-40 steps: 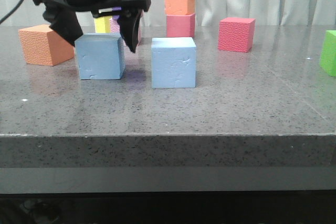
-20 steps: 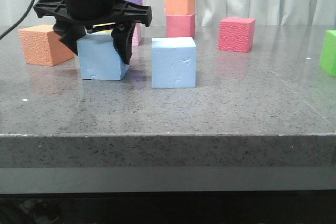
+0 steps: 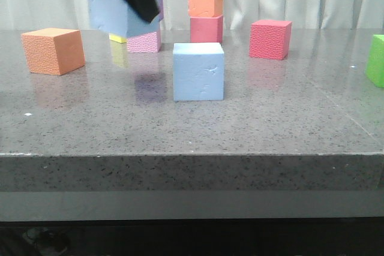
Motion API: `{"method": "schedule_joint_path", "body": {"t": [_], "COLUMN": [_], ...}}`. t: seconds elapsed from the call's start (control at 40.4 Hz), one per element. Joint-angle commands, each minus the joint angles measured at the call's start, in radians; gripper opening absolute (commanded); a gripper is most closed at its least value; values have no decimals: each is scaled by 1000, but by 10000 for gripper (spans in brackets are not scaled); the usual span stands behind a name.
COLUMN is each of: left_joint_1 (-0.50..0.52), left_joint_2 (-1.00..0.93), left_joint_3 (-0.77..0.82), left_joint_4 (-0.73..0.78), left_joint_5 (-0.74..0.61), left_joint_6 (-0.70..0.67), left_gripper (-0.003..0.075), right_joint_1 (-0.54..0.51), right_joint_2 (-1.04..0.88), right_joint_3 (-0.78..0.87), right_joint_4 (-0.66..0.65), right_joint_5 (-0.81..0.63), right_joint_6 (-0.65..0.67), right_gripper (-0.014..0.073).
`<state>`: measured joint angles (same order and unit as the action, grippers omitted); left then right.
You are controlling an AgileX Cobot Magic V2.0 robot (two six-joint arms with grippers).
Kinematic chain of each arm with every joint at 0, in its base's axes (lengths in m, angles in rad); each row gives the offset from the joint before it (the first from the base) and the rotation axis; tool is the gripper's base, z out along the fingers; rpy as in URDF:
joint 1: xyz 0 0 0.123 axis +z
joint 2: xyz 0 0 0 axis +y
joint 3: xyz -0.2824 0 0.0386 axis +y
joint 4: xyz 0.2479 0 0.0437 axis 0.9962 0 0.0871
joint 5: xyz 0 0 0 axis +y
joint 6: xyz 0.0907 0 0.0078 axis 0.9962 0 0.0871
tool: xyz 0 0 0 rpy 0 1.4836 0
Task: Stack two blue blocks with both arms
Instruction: 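Lift the cube and carry it over the placed blue cube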
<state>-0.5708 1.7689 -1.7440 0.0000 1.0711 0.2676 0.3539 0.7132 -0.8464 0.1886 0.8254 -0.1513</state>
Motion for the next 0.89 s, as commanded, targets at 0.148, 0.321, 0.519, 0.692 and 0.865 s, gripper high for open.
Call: {"method": "schedule_joint_path", "body": {"t": [0.148, 0.321, 0.519, 0.692, 0.865], "left_joint_1": [-7, -7, -7, -7, -7], "left_joint_2": [-54, -18, 85, 131, 142], "left_joint_3": [-95, -136, -265, -316, -316], "left_joint_4": [-286, -320, -364, -386, -391], "left_joint_5": [29, 112, 215, 215, 215], "left_joint_6": [518, 594, 627, 640, 693], "left_gripper": [349, 349, 349, 349, 349], "right_joint_1": [-4, -4, -4, -4, -4], "right_joint_2": [-5, -5, -5, -5, -5], "right_joint_3": [-26, -26, -26, -26, -26], "right_joint_4": [12, 12, 12, 12, 12], "right_joint_5": [-58, -58, -58, -58, -58], "right_joint_6": [-8, -8, -8, -8, -8], "right_gripper": [654, 654, 654, 654, 654]}}
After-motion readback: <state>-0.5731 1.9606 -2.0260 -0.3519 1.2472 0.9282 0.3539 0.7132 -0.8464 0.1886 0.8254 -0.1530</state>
